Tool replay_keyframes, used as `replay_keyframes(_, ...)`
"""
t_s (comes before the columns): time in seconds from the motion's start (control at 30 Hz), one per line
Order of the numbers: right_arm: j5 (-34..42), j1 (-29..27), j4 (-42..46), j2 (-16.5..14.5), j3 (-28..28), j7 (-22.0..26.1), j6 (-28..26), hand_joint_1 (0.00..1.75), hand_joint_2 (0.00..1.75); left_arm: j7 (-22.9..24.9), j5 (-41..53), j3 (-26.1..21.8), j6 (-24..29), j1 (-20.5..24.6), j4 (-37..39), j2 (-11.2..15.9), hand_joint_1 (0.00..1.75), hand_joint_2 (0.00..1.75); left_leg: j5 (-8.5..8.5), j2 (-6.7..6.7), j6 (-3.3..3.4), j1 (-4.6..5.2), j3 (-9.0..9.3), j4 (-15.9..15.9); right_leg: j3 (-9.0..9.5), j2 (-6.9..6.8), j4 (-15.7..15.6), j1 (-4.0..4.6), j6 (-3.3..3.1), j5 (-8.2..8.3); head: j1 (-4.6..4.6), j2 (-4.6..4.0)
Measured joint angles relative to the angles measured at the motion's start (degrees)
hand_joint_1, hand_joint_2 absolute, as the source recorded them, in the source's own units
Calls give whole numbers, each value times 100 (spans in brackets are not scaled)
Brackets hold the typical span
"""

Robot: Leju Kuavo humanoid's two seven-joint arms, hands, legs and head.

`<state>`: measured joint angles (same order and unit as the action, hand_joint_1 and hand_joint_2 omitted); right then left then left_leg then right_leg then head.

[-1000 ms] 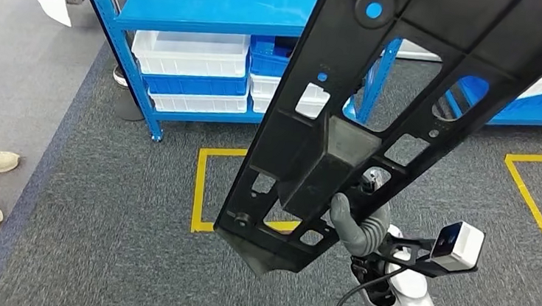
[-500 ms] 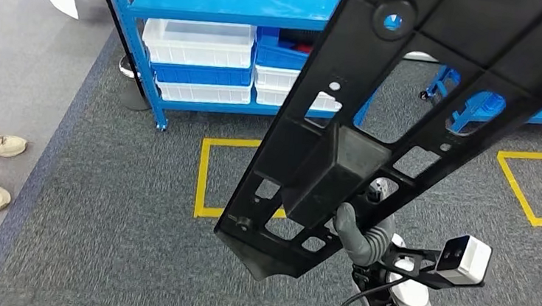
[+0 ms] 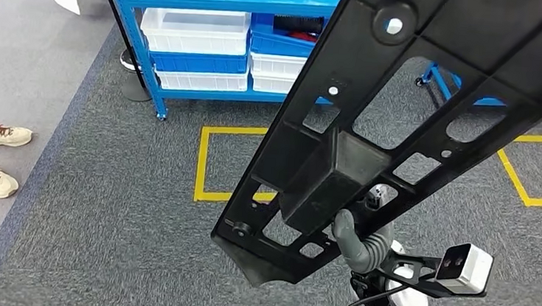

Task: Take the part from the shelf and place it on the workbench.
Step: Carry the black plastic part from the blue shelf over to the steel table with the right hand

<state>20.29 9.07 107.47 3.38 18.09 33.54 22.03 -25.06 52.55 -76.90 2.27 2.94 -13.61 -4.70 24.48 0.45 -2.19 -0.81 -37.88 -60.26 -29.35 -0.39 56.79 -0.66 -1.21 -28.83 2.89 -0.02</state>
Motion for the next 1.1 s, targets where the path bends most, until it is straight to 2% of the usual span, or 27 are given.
replay_keyframes(0.07, -23, -16, 2, -48, 1, 0, 37, 175, 175, -16, -1, -36, 34, 1, 1, -13, 0, 175, 584, -1, -23, -12, -190, -670, -140, -9, 5, 15, -50, 121, 0, 0)
replay_keyframes(0.1, -31, -31, 2, -65, 1, 1, 52, 175, 175, -27, 3, -46, 46, 4, 0, -17, 0, 175, 781, -1, -32, -13, -259, -1044, -222, -11, 14, 28, -54, 181, 0, 0)
replay_keyframes(0.13, -35, -49, 1, -80, -1, 2, 63, 175, 175, -38, 8, -51, 53, 5, -1, -16, 0, 175, 848, -1, -35, -12, -273, -1314, -308, -13, 26, 41, -56, 239, -1, 0)
replay_keyframes(0.17, -38, -71, 1, -92, -3, 4, 69, 175, 175, -45, 13, -53, 57, 6, -3, -14, 0, 175, 787, -1, -30, -11, -207, -1416, -394, -15, 41, 52, -54, 293, -1, 0)
replay_keyframes(0.2, -40, -95, 4, -106, -10, 6, 72, 175, 175, -50, 19, -55, 61, 6, -6, -13, 0, 175, 636, -2, -14, -9, -40, -1314, -479, -15, 55, 62, -49, 342, -1, 0)
replay_keyframes(0.23, -45, -119, 10, -122, -22, 8, 73, 175, 175, -46, 21, -55, 64, 9, -9, -12, 0, 175, 480, -4, 14, -4, 217, -1021, -550, -12, 68, 69, -40, 387, 0, 0)
replay_keyframes(0.27, -53, -144, 23, -139, -35, 10, 74, 175, 175, -32, 22, -56, 67, 17, -13, -7, 0, 175, 421, -5, 52, 9, 535, -606, -608, -10, 80, 79, -25, 428, 1, 0)
replay_keyframes(0.3, -65, -169, 45, -157, -51, 12, 75, 175, 175, -13, 24, -56, 64, 26, -18, -4, 0, 175, 449, -5, 87, 22, 850, -149, -649, -9, 91, 90, -2, 467, 1, 0)
replay_keyframes(0.33, -83, -192, 70, -170, -65, 15, 75, 175, 175, 13, 24, -56, 58, 35, -22, 0, 0, 175, 516, -4, 120, 39, 1068, 194, -670, -14, 96, 95, 24, 510, 1, 0)
replay_keyframes(0.37, -109, -215, 97, -182, -76, 19, 74, 175, 175, 41, 24, -56, 51, 42, -26, 5, 0, 175, 588, -3, 149, 57, 1188, 410, -681, -21, 95, 94, 56, 553, 1, 0)
replay_keyframes(0.4, -143, -240, 127, -190, -86, 24, 73, 175, 175, 67, 24, -57, 44, 42, -27, 5, 0, 175, 593, -2, 177, 62, 1213, 507, -685, -26, 89, 91, 91, 594, 0, 0)
replay_keyframes(0.43, -180, -269, 156, -194, -96, 27, 71, 175, 175, 96, 25, -57, 38, 41, -27, 5, 0, 175, 552, 4, 215, 56, 1188, 512, -692, -26, 93, 81, 124, 611, 0, 0)
replay_keyframes(0.47, -215, -297, 188, -198, -109, 33, 70, 175, 175, 121, 26, -59, 33, 41, -27, 4, 0, 175, 508, 10, 254, 46, 1172, 526, -723, -16, 151, 72, 161, 559, 0, 0)
replay_keyframes(0.5, -243, -323, 221, -198, -123, 37, 70, 175, 175, 142, 30, -59, 27, 43, -27, 2, 0, 175, 461, 18, 296, 33, 1147, 540, -794, -3, 319, 63, 196, 419, -1, 0)
replay_keyframes(0.53, -260, -347, 245, -198, -138, 41, 71, 175, 175, 158, 33, -60, 20, 46, -27, 0, 0, 175, 419, 27, 325, 27, 1116, 542, -905, 10, 599, 48, 229, 213, -1, 0)
replay_keyframes(0.6, -273, -392, 273, -198, -164, 44, 70, 175, 175, 177, 43, -60, 2, 48, -27, 0, 0, 175, 360, 30, 352, 34, 1022, 516, -1186, 22, 1367, 25, 282, -227, -1, 0)
replay_keyframes(0.63, -274, -415, 279, -198, -175, 44, 69, 175, 175, 186, 49, -60, -7, 44, -27, -1, 0, 175, 339, 30, 350, 36, 976, 498, -1266, 22, 1638, 15, 297, -332, -1, 0)
replay_keyframes(0.67, -275, -431, 283, -198, -184, 44, 68, 175, 175, 196, 58, -60, -14, 39, -27, -3, 0, 175, 323, 29, 346, 36, 934, 475, -1254, 21, 1722, 5, 306, -337, -1, 0)
replay_keyframes(0.7, -276, -440, 292, -198, -191, 45, 68, 175, 175, 205, 69, -60, -21, 37, -27, -6, 0, 175, 313, 28, 341, 36, 898, 450, -1116, 20, 1559, -3, 306, -235, -1, 0)
replay_keyframes(0.77, -291, -442, 328, -198, -205, 54, 54, 175, 175, 213, 89, -60, -33, 39, -27, -11, 0, 175, 314, 24, 318, 37, 847, 393, -620, 18, 781, -10, 274, 55, -1, 0)
replay_keyframes(0.8, -320, -444, 359, -199, -218, 72, 35, 175, 175, 211, 94, -60, -40, 43, -27, -12, 0, 175, 318, 23, 295, 47, 821, 359, -419, 18, 425, 0, 247, 144, 0, 0)
replay_keyframes(0.83, -357, -453, 393, -199, -233, 96, 6, 175, 175, 206, 97, -60, -45, 45, -27, -12, 0, 175, 318, 22, 267, 54, 794, 334, -312, 19, 212, 13, 221, 173, 0, 0)
replay_keyframes(0.93, -437, -500, 488, -199, -293, 159, -60, 175, 175, 187, 97, -60, -50, 47, -28, -10, 0, 175, 311, 21, 171, 63, 744, 312, -316, 26, 116, 26, 140, 182, -1, 0)
replay_keyframes(1.0, -451, -510, 536, -203, -323, 175, -65, 175, 175, 185, 97, -60, -50, 48, -29, -10, 0, 175, 456, 13, 117, 55, 666, 138, -317, 18, 68, -2, 64, 222, -1, 0)
replay_keyframes(1.03, -455, -512, 554, -206, -328, 180, -64, 175, 175, 185, 97, -60, -50, 48, -30, -11, 0, 175, 621, 9, 94, 47, 553, -118, -320, 13, 48, -14, 32, 241, -1, 0)
replay_keyframes(1.1, -459, -523, 573, -215, -329, 186, -63, 175, 175, 185, 98, -60, -50, 44, -30, -13, 0, 175, 1008, 6, 57, 31, 207, -905, -348, 10, 48, -5, 7, 258, -1, 0)
